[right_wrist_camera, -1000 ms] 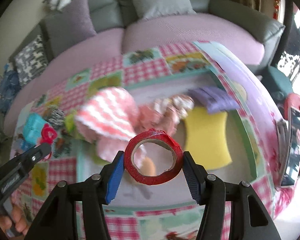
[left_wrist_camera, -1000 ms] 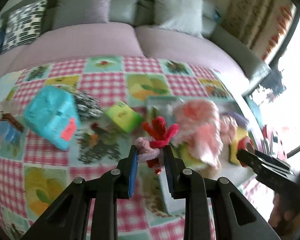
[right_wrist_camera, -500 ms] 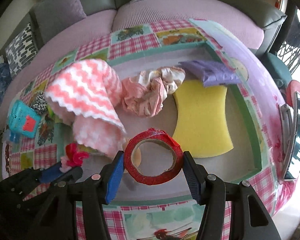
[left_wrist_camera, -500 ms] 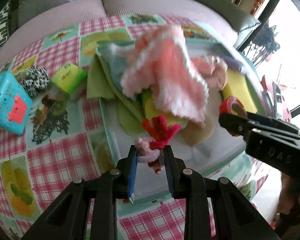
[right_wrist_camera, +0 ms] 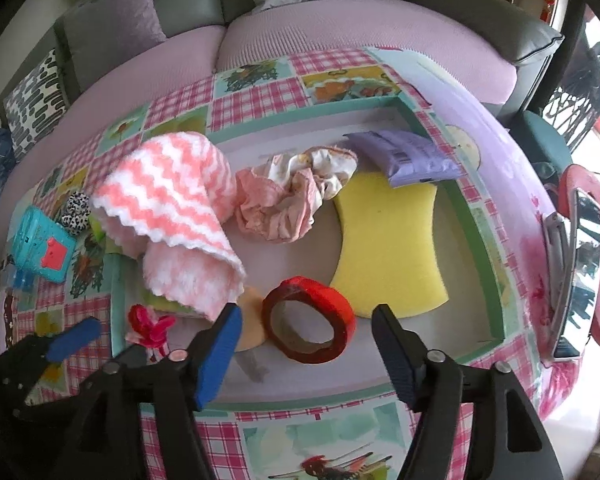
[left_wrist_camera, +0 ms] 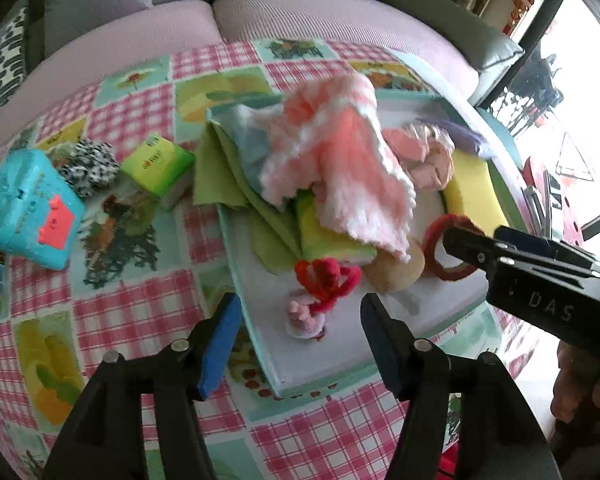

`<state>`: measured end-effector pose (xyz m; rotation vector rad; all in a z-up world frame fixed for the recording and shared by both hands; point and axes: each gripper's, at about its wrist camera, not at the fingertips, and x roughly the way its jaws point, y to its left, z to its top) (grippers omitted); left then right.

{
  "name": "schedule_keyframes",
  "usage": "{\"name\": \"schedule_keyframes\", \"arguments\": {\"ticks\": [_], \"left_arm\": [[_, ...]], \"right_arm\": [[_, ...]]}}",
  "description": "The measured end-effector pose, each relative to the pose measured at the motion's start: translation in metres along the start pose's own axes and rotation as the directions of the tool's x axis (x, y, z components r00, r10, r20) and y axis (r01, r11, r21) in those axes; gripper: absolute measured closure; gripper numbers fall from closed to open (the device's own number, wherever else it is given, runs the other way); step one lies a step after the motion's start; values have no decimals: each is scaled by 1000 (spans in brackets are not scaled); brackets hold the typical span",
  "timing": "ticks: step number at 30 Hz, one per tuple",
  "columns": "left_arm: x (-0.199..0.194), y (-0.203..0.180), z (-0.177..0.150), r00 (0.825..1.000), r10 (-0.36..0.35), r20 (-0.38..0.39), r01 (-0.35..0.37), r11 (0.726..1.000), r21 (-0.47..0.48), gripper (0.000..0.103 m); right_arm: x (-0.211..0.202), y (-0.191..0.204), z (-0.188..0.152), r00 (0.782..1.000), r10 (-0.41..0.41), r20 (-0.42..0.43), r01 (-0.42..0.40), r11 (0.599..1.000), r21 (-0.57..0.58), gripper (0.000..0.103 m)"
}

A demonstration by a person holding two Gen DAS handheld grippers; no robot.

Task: Organize soft objects
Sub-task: 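Release the tape roll in the tray with the right gripper while the left releases the hair tie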

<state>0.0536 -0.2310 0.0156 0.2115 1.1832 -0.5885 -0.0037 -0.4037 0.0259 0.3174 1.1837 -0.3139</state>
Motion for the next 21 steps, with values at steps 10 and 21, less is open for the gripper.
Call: {"name": "schedule_keyframes", "arguments": {"ticks": [10, 21], "left_arm": [[-13, 63, 4, 991, 112, 70, -93, 970, -223, 14], [-19, 102, 0, 979, 188, 84, -153, 938, -311, 9]], "right_arm": [[-14, 10, 2, 999, -21, 47, 22, 1000, -20, 2], [-27, 40, 0, 996, 10, 86, -2, 996, -92, 2]]}}
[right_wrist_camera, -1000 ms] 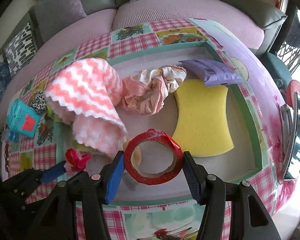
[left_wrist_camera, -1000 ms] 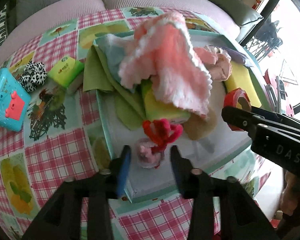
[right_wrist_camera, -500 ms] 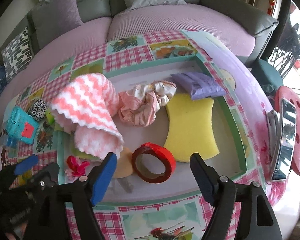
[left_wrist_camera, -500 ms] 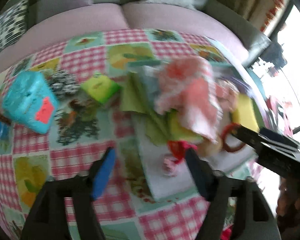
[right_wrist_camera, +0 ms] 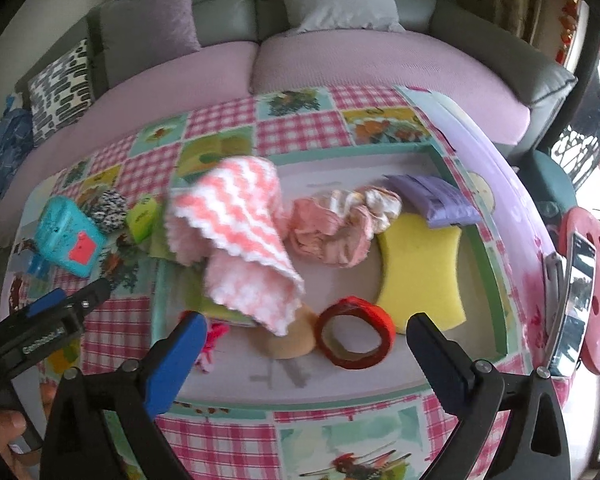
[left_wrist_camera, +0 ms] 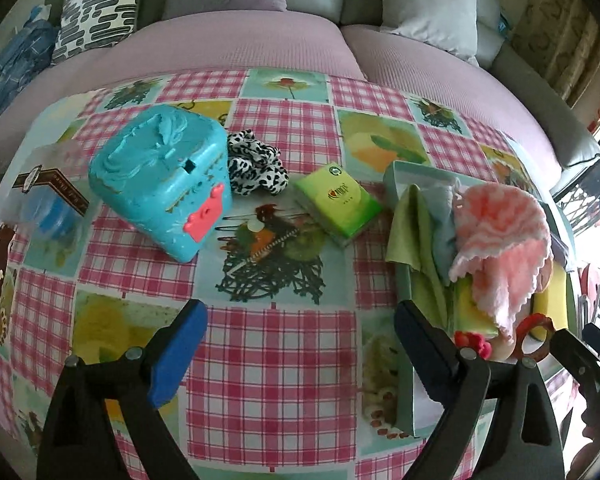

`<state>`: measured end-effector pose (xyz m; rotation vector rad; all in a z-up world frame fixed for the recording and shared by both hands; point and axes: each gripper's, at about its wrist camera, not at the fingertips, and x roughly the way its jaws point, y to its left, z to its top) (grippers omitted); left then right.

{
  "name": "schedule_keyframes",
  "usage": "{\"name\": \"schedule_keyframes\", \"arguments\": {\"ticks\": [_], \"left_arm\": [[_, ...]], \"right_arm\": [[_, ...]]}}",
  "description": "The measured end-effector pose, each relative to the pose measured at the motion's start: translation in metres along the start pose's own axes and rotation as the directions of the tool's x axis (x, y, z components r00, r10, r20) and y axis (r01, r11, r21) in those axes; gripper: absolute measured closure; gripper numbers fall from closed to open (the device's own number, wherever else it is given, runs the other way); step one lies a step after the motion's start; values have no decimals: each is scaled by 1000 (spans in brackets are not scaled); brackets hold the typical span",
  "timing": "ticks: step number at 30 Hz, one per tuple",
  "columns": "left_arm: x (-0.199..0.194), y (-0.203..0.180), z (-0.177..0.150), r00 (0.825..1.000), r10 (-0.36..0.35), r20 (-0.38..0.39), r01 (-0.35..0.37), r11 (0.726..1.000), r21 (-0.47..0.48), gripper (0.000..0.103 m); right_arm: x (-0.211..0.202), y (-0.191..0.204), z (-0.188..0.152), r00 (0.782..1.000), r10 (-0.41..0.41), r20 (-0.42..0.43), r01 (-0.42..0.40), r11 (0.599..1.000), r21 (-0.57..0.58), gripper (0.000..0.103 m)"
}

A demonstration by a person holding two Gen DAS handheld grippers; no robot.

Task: Organize soft objects
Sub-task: 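Release the tape roll in the tray with the right gripper while the left releases the hair tie, then move the right gripper to the green tissue pack and grasp it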

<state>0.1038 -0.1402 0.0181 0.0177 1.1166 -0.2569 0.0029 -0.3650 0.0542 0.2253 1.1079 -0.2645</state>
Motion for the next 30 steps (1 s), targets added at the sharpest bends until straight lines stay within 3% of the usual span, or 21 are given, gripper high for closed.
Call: {"name": "schedule_keyframes", "arguments": {"ticks": [8, 18, 30], "left_arm": [[-10, 17, 6, 1000, 11, 14, -11, 1000, -12, 9], [-31, 83, 8, 994, 97, 54, -86, 982, -169, 9], [-42, 126, 8, 994, 83, 75, -60, 962, -265, 9]], "right_arm": [[-4, 36, 1, 998, 65, 17, -64, 997, -51, 2], [-4, 70, -1, 992, 129, 16, -127, 989, -79, 2], [2, 129, -2, 984, 176, 17, -169, 964, -205, 2]]}}
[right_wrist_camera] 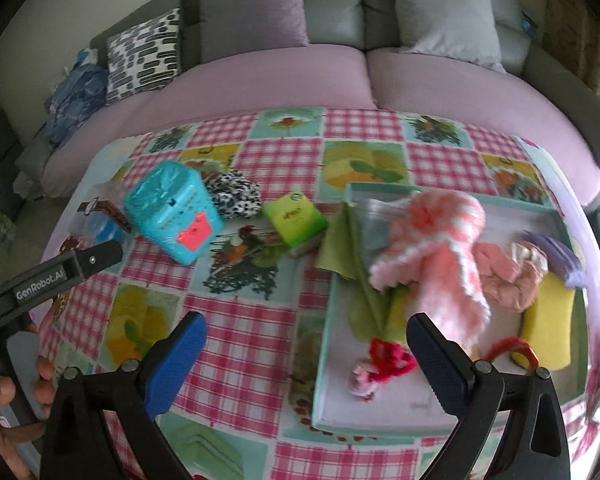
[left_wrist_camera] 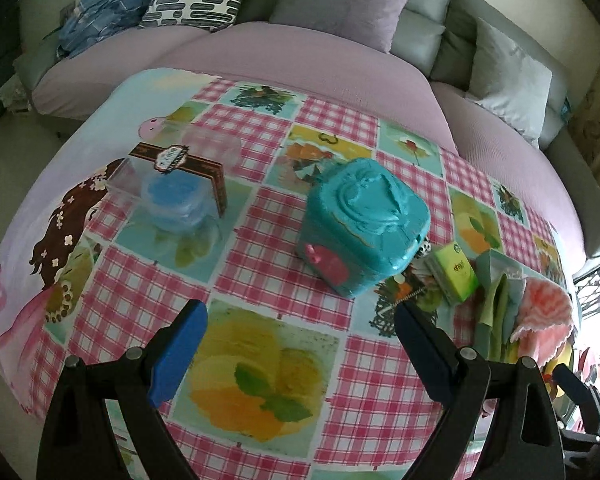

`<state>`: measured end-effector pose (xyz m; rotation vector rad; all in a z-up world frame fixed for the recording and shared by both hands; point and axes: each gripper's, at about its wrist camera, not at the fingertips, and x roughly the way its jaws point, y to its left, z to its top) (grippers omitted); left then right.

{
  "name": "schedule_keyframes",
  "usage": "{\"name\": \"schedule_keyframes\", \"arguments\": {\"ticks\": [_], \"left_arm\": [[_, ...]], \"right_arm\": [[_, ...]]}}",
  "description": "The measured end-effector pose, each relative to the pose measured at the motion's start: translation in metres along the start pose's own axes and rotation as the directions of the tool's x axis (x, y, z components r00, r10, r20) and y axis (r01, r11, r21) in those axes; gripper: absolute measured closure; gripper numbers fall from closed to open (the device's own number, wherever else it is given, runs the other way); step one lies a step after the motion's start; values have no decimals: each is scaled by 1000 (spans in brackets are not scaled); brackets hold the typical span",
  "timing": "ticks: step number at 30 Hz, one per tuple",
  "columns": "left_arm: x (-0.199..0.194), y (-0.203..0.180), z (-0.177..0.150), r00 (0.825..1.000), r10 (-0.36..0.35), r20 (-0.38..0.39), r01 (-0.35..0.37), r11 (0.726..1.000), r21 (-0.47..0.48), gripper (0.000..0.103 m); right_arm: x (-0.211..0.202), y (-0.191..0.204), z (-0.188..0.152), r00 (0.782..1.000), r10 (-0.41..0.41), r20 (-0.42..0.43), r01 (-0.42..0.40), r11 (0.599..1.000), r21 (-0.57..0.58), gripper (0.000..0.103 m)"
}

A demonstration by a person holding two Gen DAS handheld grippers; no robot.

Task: Organize soft objects
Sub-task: 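Move the right gripper to the green tissue pack and grasp it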

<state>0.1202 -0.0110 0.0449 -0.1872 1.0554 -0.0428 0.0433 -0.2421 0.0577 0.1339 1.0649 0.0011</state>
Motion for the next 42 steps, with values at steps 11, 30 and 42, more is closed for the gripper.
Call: {"name": "schedule_keyframes", "arguments": {"ticks": [11, 30, 42], "left_arm": [[3, 6, 20, 999, -45, 1, 45, 998, -32, 9], [29, 19, 79, 1000, 24, -14, -25, 999, -28, 9], [59, -14, 143, 993, -19, -118, 38, 985, 166, 9]], "right_arm": [[15, 18, 23, 999, 27, 23, -26, 998, -58, 2], [83, 24, 86, 993, 49, -108, -68, 982, -177, 19], [132, 20, 101, 975, 10, -222, -61, 973, -224, 22]]}}
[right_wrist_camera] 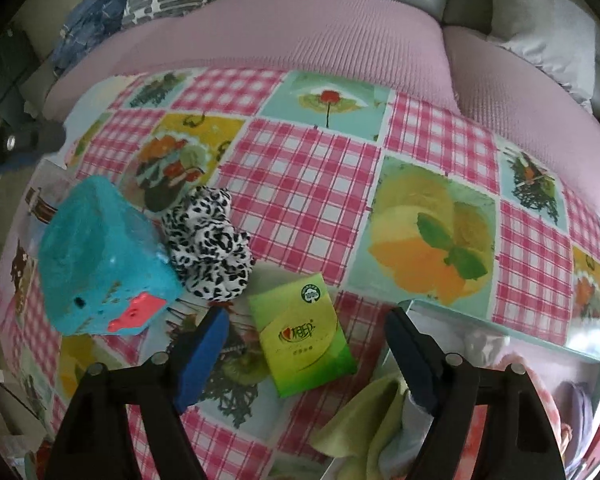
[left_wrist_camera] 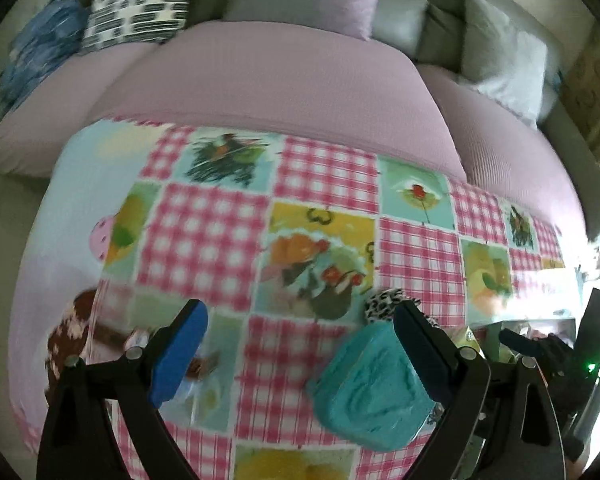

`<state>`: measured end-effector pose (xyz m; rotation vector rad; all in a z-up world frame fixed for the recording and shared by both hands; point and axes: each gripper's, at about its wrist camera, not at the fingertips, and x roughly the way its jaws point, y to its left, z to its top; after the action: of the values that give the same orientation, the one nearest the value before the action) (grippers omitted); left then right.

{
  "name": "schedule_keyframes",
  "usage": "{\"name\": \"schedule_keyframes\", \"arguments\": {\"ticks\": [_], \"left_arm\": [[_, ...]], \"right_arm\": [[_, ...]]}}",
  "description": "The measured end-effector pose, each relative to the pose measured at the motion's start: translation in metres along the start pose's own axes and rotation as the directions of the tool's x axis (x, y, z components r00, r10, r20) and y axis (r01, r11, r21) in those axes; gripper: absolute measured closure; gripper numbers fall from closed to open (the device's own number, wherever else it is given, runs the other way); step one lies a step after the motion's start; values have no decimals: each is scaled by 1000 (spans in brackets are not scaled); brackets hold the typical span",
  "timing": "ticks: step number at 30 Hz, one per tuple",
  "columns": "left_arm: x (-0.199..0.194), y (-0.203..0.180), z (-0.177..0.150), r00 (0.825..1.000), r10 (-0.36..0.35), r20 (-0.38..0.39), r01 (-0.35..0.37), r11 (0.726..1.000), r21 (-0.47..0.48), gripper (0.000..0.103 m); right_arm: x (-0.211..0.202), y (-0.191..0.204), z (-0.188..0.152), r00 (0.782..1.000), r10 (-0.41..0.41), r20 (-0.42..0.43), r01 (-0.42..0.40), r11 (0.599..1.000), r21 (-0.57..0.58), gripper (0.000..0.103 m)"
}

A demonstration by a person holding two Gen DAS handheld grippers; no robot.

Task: Organize soft objects
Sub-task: 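Move the right gripper to the green tissue pack and grasp it, then grasp the leopard scrunchie with the left gripper while the right holds the tissue pack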

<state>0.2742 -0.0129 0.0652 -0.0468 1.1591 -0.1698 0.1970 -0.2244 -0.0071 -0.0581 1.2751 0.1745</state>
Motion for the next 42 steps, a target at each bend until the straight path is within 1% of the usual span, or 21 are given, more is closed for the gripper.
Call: {"name": "schedule_keyframes", "arguments": {"ticks": [1, 4, 5, 6, 8, 10, 12, 13, 17, 20, 21, 22, 24, 26, 28, 30, 31, 33, 35, 40, 42], "left_arm": [[5, -6, 5, 1000, 6, -20, -5, 1000, 23, 9], [21, -20, 15, 996, -23, -88, 28, 998, 64, 9], [26, -24, 17, 994, -19, -104, 28, 996, 80, 9], [33, -30, 20, 992, -2, -125, 15, 994, 106, 9], [42, -38, 23, 988, 15, -152, 6, 991, 136, 9], [53, -46, 26, 980, -13, -199, 44, 987, 151, 9], [63, -52, 28, 970, -30, -241, 70, 985, 159, 9], [68, -56, 29, 965, -27, -259, 74, 982, 171, 9], [88, -67, 35, 945, -19, -327, 87, 977, 197, 10], [104, -72, 37, 924, -35, -381, 114, 975, 188, 19], [109, -73, 38, 917, -34, -397, 118, 975, 190, 27], [113, -75, 38, 913, -26, -407, 116, 974, 197, 30], [121, -78, 39, 909, 0, -418, 102, 969, 223, 31], [128, -85, 38, 901, 11, -433, 104, 965, 241, 35], [132, -91, 38, 895, 4, -447, 120, 961, 248, 45], [136, -100, 37, 889, 2, -458, 132, 956, 262, 52], [137, -103, 36, 887, 3, -463, 137, 953, 269, 54], [138, -113, 33, 882, 7, -470, 146, 946, 288, 56], [143, -127, 27, 881, 27, -472, 140, 939, 314, 59], [146, -140, 19, 882, 27, -471, 146, 934, 327, 78], [146, -143, 16, 884, 32, -466, 146, 929, 341, 84]], "right_arm": [[4, -1, 1, 1000, 1, -12, -1, 1000, -4, 23], [14, 2, 3, 999, -3, -41, 2, 999, -37, 23], [16, 3, 3, 999, -6, -47, 4, 999, -45, 25], [18, 4, 4, 998, -11, -54, 8, 998, -55, 27], [24, 7, 4, 997, -31, -68, 26, 997, -72, 38], [26, 7, 4, 997, -28, -70, 23, 997, -75, 46], [26, 4, 3, 998, -16, -67, 12, 998, -57, 51], [27, 2, 3, 998, -11, -63, 8, 999, -47, 54], [28, -9, 5, 999, 6, -48, -6, 1000, 2, 53], [27, -17, 7, 999, 23, -28, -22, 999, 31, 54], [25, -18, 7, 999, 25, -20, -24, 999, 39, 54], [25, -20, 7, 1000, 27, -14, -26, 999, 43, 54], [23, -22, 7, 1000, 23, -4, -23, 999, 46, 54], [21, -24, 8, 1000, 26, 2, -26, 998, 54, 54], [21, -28, 9, 1000, 30, 9, -31, 997, 64, 54], [21, -31, 10, 999, 40, 12, -41, 997, 71, 54], [21, -33, 10, 999, 43, 13, -43, 996, 72, 54], [19, -30, 8, 999, 43, 15, -44, 996, 72, 53], [19, -27, 8, 999, 42, 19, -43, 997, 71, 53], [16, -27, 5, 999, 47, 25, -49, 996, 77, 53], [16, -27, 4, 998, 49, 27, -51, 995, 82, 53]]}}
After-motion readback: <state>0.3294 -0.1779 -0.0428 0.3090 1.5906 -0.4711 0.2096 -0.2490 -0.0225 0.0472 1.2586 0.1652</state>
